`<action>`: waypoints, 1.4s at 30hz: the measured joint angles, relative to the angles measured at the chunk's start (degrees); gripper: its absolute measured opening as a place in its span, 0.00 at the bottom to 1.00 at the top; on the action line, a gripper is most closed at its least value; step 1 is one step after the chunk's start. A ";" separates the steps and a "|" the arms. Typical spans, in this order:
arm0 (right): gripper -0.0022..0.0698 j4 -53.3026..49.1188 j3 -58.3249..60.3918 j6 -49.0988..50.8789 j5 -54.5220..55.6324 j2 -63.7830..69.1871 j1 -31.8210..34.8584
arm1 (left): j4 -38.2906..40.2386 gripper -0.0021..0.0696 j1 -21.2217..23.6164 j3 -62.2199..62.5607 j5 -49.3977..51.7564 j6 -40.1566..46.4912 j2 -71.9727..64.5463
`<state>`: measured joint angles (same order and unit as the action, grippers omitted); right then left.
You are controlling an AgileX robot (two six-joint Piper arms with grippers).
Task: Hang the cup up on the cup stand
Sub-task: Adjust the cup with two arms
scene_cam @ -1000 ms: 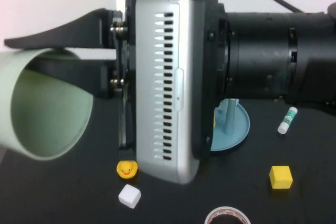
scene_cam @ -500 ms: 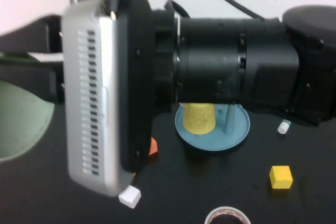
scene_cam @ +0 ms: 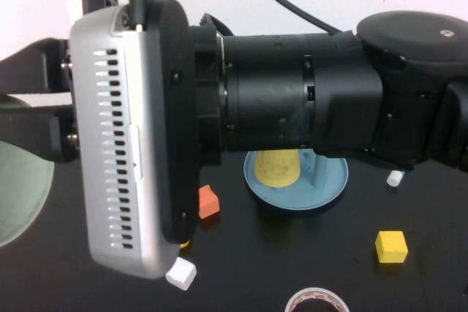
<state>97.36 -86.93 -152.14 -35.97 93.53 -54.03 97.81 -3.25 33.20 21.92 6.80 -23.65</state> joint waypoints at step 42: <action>0.66 -15.29 0.02 35.82 4.23 -2.56 0.10 | 0.08 0.80 0.10 0.00 6.31 7.16 0.00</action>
<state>82.07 -86.91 -116.33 -31.74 90.96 -53.93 97.89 -3.15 33.20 28.23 13.96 -23.65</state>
